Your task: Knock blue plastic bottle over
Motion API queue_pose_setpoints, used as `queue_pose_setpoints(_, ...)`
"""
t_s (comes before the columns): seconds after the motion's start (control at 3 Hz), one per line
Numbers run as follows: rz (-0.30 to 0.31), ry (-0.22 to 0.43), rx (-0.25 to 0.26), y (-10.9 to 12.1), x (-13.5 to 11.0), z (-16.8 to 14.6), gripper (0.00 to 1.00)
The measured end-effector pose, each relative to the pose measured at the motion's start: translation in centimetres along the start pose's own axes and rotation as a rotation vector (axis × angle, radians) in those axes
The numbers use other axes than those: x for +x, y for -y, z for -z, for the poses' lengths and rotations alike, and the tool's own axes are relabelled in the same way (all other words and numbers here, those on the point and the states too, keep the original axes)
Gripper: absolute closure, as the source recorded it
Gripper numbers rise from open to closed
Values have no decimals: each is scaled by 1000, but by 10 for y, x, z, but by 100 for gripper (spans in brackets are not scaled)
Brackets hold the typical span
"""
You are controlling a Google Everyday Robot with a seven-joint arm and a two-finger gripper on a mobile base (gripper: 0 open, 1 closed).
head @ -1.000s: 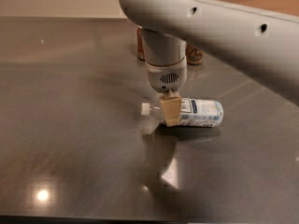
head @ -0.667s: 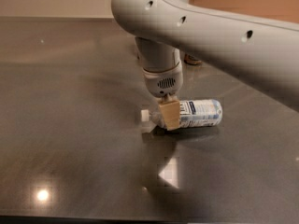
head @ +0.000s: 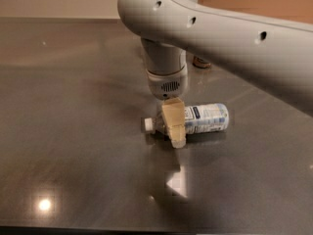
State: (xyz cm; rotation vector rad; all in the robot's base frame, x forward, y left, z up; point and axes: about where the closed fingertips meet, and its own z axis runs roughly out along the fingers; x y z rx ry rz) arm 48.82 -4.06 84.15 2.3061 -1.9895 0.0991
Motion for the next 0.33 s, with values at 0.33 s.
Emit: queue_pose_setpoints(0.33,0,0,0,0,0,0,0)
